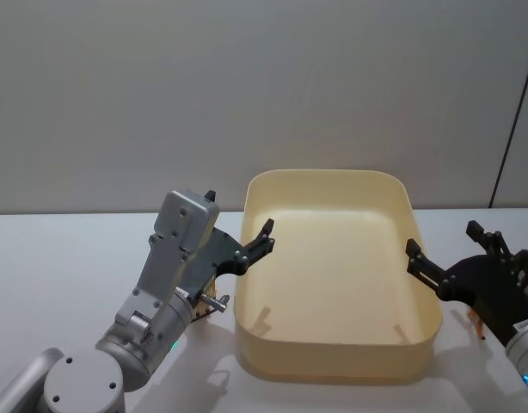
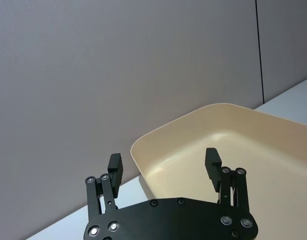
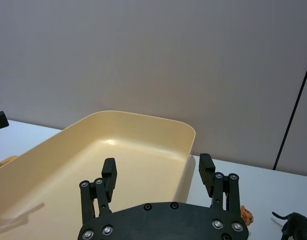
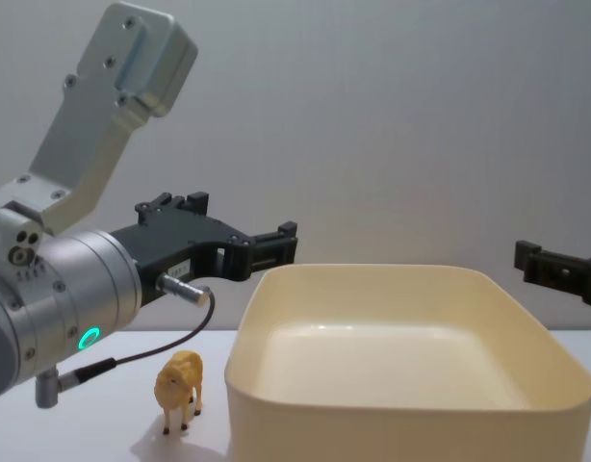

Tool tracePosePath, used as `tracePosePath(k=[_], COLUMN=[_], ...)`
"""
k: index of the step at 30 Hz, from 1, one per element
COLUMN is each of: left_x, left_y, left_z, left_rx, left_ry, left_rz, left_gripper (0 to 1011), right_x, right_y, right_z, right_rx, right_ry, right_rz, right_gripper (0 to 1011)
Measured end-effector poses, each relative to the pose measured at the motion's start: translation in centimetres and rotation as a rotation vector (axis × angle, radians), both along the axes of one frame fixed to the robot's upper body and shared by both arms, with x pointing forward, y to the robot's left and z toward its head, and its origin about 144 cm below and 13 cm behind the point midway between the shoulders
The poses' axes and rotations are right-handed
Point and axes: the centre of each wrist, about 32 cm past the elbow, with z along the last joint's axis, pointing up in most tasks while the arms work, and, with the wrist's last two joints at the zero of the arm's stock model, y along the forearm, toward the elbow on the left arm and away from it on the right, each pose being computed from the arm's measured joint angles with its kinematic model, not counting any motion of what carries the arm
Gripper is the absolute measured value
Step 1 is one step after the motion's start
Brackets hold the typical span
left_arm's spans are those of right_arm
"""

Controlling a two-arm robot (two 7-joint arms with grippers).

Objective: Pick up the toy alternately with two hands and place it into the central storage box.

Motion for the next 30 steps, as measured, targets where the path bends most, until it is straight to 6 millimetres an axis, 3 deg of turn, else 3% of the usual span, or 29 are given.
tracePosePath(k=[30], left_x=[0.0], left_y=[0.0], left_z=[0.0], left_rx=[0.0], left_ry=[0.0], left_rz=[0.0], left_gripper=[1002], right_x=[0.0], right_y=[0.0], right_z=[0.0], right_rx=[0.0], right_ry=[0.0], right_rz=[0.0], right_gripper=[1001])
